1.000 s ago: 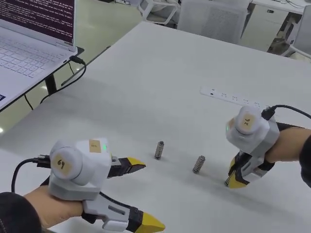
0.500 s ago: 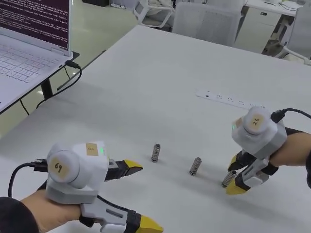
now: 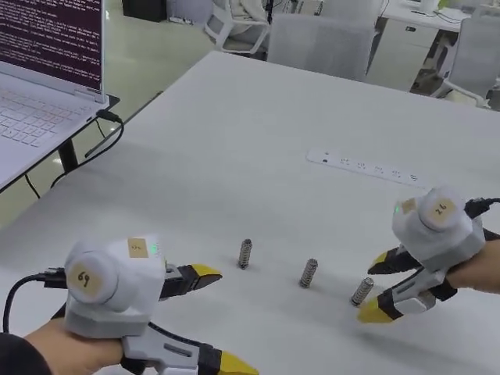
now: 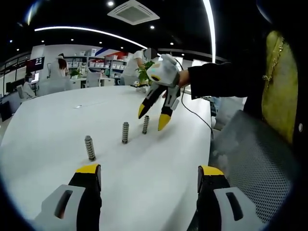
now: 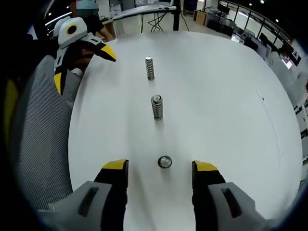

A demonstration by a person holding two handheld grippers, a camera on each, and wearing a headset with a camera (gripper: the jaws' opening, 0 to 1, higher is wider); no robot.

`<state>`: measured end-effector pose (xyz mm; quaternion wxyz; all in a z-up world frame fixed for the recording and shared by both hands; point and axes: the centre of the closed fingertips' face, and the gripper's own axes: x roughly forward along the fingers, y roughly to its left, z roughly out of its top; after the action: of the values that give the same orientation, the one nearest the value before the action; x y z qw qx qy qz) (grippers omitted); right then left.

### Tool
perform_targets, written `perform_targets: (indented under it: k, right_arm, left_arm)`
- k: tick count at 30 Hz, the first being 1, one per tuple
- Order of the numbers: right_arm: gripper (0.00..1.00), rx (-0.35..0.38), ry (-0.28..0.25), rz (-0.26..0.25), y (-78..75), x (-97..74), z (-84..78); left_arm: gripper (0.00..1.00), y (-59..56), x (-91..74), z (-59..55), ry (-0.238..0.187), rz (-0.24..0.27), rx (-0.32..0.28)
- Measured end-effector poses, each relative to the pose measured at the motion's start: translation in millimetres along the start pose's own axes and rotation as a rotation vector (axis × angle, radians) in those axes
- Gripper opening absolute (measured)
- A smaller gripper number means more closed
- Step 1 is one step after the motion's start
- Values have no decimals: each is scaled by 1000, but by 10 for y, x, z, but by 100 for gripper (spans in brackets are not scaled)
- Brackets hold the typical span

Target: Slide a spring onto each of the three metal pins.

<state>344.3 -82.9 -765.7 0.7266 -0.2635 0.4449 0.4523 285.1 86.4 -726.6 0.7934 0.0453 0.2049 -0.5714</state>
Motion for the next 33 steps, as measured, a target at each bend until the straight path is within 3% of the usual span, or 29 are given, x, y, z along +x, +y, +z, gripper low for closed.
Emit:
perform_targets:
  k: [1, 7, 20, 24, 33]
  right_arm:
    - [54, 8, -34, -29, -31, -18, 37]
    - [59, 53, -130, -63, -20, -134, 86]
    - [67, 100, -248, -126, 35, -333, 125]
    - [70, 120, -308, -151, 45, -424, 177]
    - [74, 136, -397, -193, 161, -625, 227]
  left_arm:
    - [79, 0, -2, 4, -1, 0, -1]
    - [79, 9, -25, 12, -3, 10, -8]
    - [79, 22, -59, 59, -3, 21, -7]
    - [79, 24, -69, 83, -6, 25, -4]
    - [79, 15, -101, 139, -20, 36, -3]
